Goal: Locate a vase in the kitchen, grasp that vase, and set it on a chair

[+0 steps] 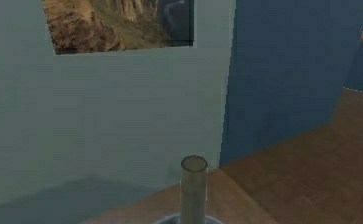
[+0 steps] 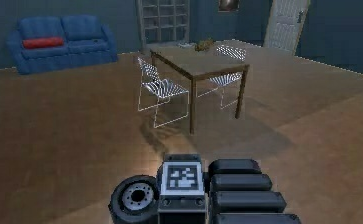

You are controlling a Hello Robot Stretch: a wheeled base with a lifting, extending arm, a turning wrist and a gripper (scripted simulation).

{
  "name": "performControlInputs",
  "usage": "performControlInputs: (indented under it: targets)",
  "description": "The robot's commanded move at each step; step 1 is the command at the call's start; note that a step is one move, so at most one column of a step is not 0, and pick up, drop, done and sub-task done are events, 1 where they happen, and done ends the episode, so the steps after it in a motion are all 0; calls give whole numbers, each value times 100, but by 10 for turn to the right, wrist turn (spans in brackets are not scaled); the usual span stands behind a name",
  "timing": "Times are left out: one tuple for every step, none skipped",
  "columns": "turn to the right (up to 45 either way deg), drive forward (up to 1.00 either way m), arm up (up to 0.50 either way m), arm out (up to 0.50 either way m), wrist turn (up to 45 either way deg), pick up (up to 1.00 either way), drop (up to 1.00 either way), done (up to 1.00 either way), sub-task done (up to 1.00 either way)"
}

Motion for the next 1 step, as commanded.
performControlInputs:
  targets:
    - [450,0,0,0,0,0,0,0,0]
